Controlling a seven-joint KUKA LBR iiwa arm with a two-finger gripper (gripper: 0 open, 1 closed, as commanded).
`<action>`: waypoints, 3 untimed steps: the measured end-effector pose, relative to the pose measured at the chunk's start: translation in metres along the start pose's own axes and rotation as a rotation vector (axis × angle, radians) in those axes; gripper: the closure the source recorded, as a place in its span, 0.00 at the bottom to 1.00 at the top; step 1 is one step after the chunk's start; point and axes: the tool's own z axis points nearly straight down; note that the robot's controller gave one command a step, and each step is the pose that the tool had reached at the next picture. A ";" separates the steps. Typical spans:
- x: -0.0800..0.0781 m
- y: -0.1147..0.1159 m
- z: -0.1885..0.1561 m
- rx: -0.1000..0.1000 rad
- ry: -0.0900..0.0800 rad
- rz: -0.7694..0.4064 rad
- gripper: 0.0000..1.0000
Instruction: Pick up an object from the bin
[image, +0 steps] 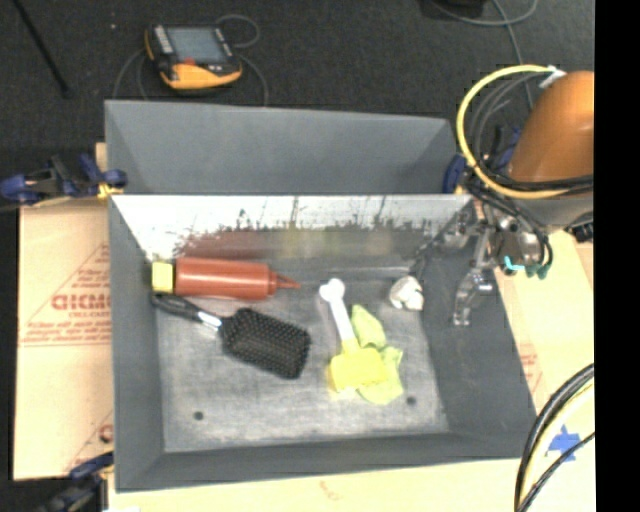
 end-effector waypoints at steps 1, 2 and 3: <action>-0.001 0.001 -0.005 0.002 -0.008 -0.003 0.00; -0.036 0.089 0.121 0.000 -0.007 -0.145 1.00; -0.036 0.088 0.121 0.001 -0.008 -0.146 1.00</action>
Offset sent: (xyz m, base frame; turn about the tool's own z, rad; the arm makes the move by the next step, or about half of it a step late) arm 0.0344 0.0891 -0.1220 -0.1425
